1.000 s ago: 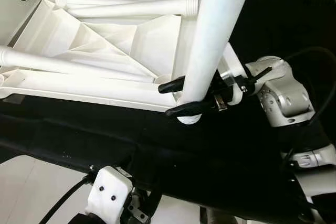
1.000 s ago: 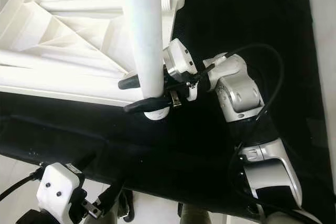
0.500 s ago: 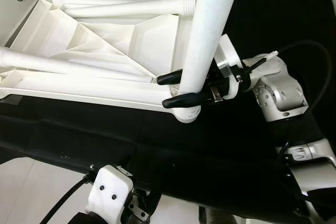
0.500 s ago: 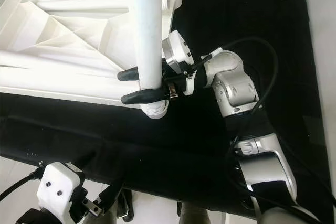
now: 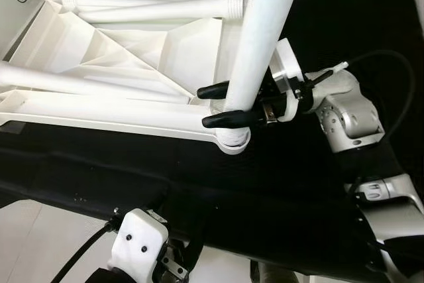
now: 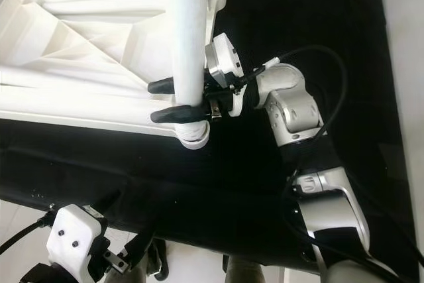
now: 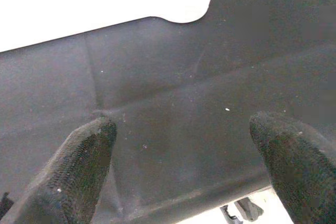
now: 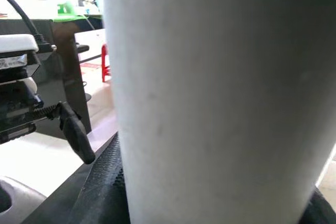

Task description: Building children table

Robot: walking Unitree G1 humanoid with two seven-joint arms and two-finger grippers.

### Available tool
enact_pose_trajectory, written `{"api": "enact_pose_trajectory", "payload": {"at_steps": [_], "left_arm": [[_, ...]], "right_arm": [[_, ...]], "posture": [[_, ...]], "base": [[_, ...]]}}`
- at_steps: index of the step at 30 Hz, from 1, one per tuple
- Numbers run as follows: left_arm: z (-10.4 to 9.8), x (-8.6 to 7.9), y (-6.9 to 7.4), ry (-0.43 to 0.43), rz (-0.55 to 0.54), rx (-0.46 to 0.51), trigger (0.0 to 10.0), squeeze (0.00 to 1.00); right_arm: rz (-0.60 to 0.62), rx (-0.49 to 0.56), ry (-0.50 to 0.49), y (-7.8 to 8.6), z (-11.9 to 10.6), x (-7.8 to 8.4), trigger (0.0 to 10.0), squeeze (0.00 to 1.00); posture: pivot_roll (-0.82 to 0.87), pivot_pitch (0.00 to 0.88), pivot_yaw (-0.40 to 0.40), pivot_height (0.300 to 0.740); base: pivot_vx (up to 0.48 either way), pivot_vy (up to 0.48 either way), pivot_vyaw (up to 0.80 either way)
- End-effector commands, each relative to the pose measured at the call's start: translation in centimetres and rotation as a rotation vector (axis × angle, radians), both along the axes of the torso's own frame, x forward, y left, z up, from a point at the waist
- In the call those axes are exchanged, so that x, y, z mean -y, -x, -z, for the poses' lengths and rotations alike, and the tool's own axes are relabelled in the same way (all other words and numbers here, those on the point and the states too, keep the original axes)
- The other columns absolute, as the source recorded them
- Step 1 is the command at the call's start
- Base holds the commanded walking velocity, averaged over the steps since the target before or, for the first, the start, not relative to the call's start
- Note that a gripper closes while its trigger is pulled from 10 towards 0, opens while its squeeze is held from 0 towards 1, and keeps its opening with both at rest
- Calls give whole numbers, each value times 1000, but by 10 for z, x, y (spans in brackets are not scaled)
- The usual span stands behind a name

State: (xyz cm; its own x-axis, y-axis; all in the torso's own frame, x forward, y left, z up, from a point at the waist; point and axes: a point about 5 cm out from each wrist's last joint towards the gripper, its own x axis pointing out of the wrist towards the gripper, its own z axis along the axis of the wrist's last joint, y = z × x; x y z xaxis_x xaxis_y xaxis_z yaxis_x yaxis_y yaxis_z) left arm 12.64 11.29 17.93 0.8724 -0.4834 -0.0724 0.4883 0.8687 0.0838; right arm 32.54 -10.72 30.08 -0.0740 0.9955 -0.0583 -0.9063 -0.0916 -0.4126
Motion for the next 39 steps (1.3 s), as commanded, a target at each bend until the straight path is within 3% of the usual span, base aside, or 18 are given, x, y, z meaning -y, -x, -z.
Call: {"api": "enact_pose_trajectory", "payload": {"at_steps": [1,10,20,39], "left_arm": [[2,1,3,3,3,-14,10000,0],[2,2,3,3,3,-14,10000,0],[3,2,2,0,4,-13,10000,0],[3,2,1,-1,0,-8,10000,0]], "right_arm": [[22,9,24,-2,3,-4,10000,0],[-13,-4,44,2,6,-2,10000,0],[-128,-9,129,19,15,0,10000,0],[-127,-46,245,17,35,-10,10000,0]], "posture": [[109,437,57,740],[109,434,58,740],[104,425,60,740],[99,425,56,740]], "base": [[0,0,0],[0,0,0],[0,0,0],[0,0,0]]}}
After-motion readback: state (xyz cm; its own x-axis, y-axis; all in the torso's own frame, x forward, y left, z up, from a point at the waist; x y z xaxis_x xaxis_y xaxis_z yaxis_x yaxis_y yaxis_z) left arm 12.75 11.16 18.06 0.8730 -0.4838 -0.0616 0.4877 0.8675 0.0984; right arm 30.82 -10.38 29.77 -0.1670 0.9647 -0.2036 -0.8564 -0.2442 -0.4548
